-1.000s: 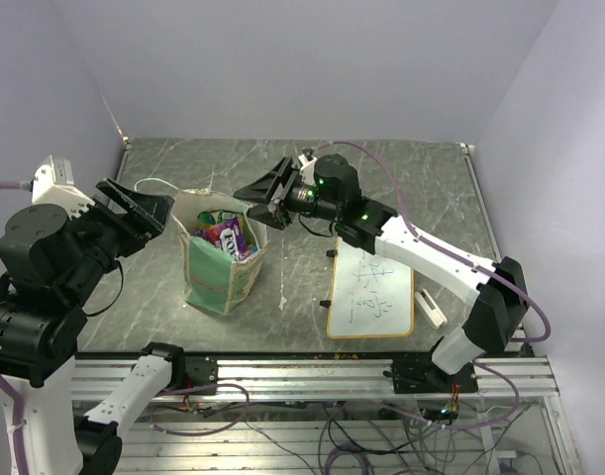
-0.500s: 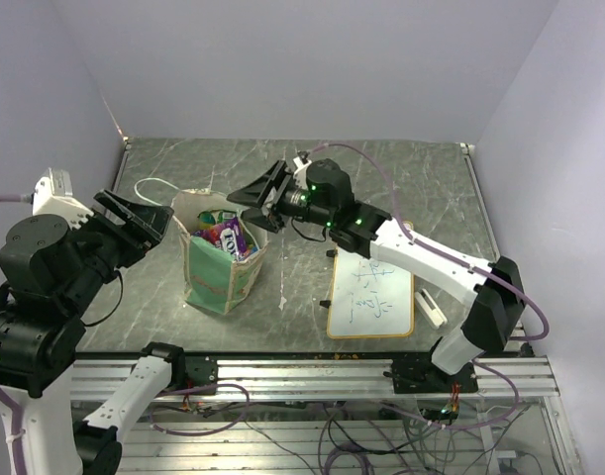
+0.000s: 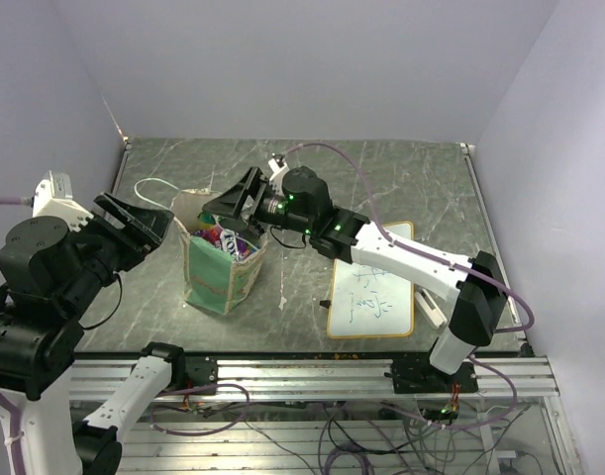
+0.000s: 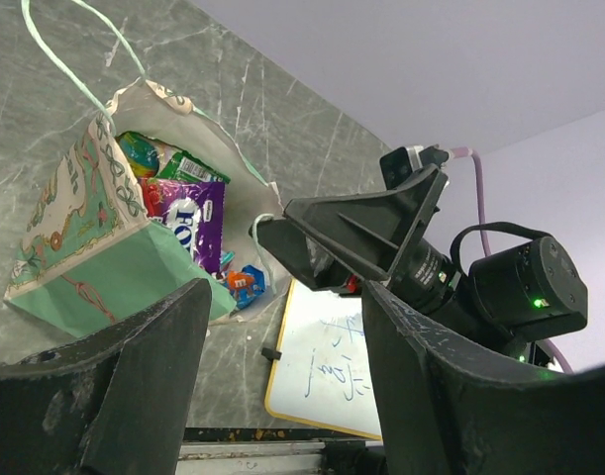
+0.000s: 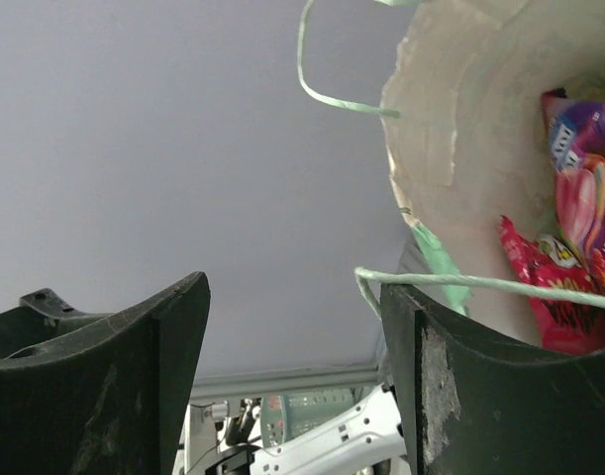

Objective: Take the snacks out of the paper bag
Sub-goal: Adjust the paper bag at the center of the board.

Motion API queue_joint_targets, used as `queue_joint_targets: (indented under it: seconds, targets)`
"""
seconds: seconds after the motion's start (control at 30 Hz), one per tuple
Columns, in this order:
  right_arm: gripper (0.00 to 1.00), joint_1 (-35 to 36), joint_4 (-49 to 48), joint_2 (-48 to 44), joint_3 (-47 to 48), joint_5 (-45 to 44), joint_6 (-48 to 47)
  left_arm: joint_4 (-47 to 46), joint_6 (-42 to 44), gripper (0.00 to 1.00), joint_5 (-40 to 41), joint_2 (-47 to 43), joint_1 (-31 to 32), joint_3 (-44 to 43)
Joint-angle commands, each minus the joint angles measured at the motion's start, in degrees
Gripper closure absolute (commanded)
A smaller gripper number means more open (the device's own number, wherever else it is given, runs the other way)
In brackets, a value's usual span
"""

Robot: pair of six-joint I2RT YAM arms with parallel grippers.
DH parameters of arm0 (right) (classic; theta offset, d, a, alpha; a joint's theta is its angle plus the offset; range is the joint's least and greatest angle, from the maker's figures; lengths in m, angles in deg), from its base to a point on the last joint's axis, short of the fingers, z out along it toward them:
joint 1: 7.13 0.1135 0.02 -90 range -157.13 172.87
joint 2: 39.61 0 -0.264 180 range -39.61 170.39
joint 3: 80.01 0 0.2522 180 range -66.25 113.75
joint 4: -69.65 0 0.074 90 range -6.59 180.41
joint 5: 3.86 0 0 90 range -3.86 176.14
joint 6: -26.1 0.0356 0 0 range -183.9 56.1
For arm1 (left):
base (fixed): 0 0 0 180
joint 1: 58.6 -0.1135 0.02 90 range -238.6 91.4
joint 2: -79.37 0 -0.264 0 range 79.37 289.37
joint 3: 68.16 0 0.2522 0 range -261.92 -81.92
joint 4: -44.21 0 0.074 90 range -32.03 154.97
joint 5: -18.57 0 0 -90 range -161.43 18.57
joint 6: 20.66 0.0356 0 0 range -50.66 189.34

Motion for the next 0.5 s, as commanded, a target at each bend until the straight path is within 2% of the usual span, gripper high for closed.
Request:
queue_joint_targets:
  seconds: [0.0, 0.17, 0.27, 0.37, 0.43, 0.47]
  targets:
    - [0.29, 0.4, -6.9, 0.1, 2.4, -1.8, -1.0, 1.3, 0.7, 0.27, -0.6, 0.1, -0.5, -2.3]
    - [0.27, 0.2, -7.4, 0.7, 3.3, -3.7, -0.6, 1.0, 1.4, 0.27, -0.9, 0.6, -0.5, -2.6]
    - [0.31, -0.1, -9.4, 0.9, 3.7, -3.7, -0.2, 1.0, 2.0, 0.27, -1.3, 1.0, -0.5, -2.5]
    - [0.49, -0.3, -8.4, -0.1, 4.4, -3.9, -0.4, 1.7, 2.5, 0.27, -2.1, 1.9, -0.4, -2.3]
    - [0.66, -0.8, -6.4, -1.8, 3.8, -4.8, -0.7, 2.3, 2.4, 0.27, -2.3, 3.0, -0.3, -2.4]
    - [0.69, -1.0, -5.1, -2.8, 3.5, -5.6, -1.4, 2.4, 2.5, 0.27, -2.6, 3.5, -0.1, -2.4]
